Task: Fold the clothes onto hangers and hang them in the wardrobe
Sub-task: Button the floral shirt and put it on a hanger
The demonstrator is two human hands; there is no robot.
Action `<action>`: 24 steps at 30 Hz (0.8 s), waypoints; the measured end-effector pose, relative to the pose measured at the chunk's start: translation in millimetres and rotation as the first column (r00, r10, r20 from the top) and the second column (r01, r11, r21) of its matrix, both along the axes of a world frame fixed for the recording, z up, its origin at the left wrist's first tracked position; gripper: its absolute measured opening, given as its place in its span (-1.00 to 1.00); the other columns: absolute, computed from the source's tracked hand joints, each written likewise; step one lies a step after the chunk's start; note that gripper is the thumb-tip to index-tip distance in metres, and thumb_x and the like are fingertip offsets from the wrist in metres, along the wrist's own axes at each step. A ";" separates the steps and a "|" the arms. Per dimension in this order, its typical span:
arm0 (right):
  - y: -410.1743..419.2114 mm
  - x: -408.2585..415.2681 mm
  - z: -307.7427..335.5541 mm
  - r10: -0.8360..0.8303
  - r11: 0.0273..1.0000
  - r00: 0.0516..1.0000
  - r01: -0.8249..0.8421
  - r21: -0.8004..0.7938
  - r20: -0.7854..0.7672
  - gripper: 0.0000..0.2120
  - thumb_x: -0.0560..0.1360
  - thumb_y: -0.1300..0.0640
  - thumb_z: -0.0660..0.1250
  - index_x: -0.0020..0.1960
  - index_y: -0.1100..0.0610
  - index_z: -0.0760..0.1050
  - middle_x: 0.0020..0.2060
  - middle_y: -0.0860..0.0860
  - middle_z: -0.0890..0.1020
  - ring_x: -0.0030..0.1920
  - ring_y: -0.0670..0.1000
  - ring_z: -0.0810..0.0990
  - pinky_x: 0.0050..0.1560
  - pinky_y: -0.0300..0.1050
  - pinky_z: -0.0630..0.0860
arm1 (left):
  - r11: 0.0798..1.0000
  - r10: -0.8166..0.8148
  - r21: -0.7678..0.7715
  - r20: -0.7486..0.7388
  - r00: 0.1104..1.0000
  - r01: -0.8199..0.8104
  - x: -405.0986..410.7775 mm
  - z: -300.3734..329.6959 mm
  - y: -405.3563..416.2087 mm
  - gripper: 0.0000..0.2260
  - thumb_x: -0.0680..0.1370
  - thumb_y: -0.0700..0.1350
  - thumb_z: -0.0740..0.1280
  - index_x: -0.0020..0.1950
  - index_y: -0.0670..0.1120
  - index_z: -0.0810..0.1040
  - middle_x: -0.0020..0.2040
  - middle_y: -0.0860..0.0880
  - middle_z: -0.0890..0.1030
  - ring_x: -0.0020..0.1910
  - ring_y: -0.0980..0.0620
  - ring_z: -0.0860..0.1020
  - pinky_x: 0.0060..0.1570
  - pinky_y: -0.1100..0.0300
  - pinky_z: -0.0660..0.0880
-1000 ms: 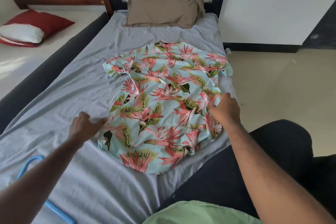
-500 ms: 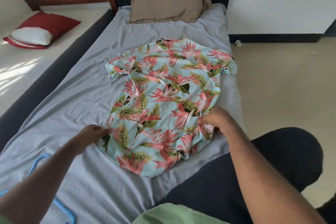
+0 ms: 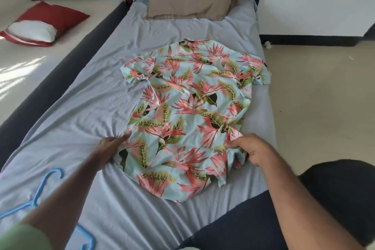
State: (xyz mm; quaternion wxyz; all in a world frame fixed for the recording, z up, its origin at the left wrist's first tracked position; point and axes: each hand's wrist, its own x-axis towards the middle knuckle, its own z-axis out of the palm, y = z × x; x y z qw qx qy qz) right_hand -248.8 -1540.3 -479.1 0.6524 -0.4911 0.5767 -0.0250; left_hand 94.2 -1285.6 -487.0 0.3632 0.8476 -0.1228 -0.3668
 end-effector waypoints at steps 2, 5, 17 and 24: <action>5.6 2.4 -0.1 -0.002 0.999 1.000 0.001 -0.035 -0.024 -0.68 0.33 0.31 0.61 0.03 0.35 0.63 -0.12 0.27 0.72 -0.10 0.25 0.73 -0.01 0.23 0.66 | 0.999 -0.054 0.005 0.053 0.997 0.054 4.4 -4.5 0.7 -0.49 0.44 0.22 0.48 -0.15 -0.27 0.64 -0.41 -0.13 0.65 -0.40 -0.07 0.62 -0.32 0.16 0.56; 17.0 -3.8 5.9 0.005 0.999 1.000 -0.004 -0.053 0.016 -0.72 0.40 0.31 0.58 0.05 0.35 0.61 -0.10 0.29 0.72 -0.05 0.30 0.72 -0.01 0.32 0.64 | 0.965 -0.192 0.206 0.137 0.972 0.162 3.9 -4.3 -4.3 -0.55 0.42 0.11 0.57 -0.26 -0.29 0.58 -0.37 -0.15 0.61 -0.35 -0.07 0.54 -0.31 0.18 0.42; 40.1 -43.6 14.5 0.365 0.929 0.917 -0.371 0.009 0.163 -0.60 0.39 0.47 0.48 0.21 0.34 0.57 0.05 0.24 0.70 0.05 0.18 0.70 0.12 0.16 0.65 | 0.873 -0.420 -0.406 -0.346 0.839 0.269 -11.7 8.3 51.5 -0.37 0.23 0.03 0.67 0.18 -0.27 0.65 0.15 -0.31 0.65 0.02 -0.22 0.67 -0.15 0.05 0.66; 44.2 -49.7 30.8 0.206 0.977 0.941 -0.214 0.000 0.268 -0.62 0.49 0.29 0.44 0.29 0.32 0.54 0.16 0.27 0.66 0.07 0.17 0.64 -0.02 -0.01 0.60 | 0.876 -0.185 -0.480 -0.418 0.889 -0.044 -17.3 8.0 66.9 -0.66 0.61 -0.19 0.28 0.37 -0.26 0.48 0.24 -0.29 0.62 0.11 -0.19 0.66 0.07 -0.11 0.64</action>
